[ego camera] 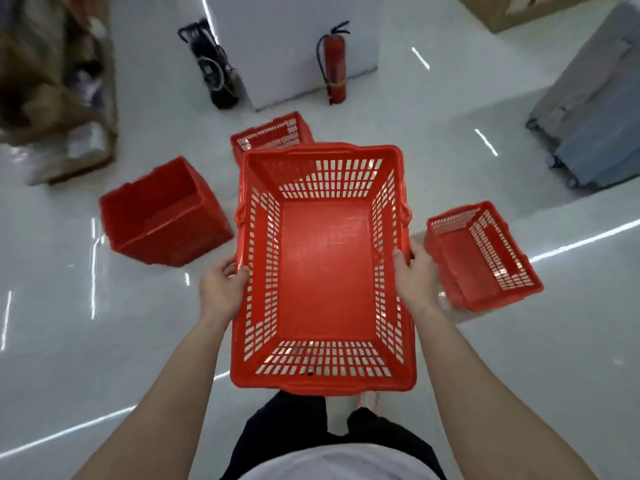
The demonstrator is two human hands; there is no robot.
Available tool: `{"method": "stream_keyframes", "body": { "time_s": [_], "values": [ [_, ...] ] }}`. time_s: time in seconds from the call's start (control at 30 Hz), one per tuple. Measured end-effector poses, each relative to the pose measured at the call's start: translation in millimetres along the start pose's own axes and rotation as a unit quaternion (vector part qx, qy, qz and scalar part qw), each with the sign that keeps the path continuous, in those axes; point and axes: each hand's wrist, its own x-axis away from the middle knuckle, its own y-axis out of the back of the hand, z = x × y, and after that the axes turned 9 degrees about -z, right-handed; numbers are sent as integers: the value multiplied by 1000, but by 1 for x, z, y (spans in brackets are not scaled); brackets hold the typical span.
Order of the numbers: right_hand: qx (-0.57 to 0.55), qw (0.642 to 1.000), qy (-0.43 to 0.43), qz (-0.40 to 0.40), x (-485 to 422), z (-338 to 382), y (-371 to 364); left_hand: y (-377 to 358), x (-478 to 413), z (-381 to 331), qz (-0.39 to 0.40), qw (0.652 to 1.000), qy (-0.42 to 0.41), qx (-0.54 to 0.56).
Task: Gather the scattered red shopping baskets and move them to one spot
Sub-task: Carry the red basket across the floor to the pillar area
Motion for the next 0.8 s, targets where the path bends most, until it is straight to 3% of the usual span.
{"method": "stream_keyframes", "body": {
  "time_s": [0.17,0.37,0.57,0.8],
  "values": [
    [13,991,96,95,12,91,-94,108,-14,28,-132,991,26,22],
    [26,971,152,184,38,190,-217,208,-56,68,-224,971,55,55],
    [27,957,179,227,64,266,-325,290,-125,96,-249,962,84,70],
    [36,955,144,259,56,335,-421,347,-228,103,-243,964,85,67]
  ]
}}
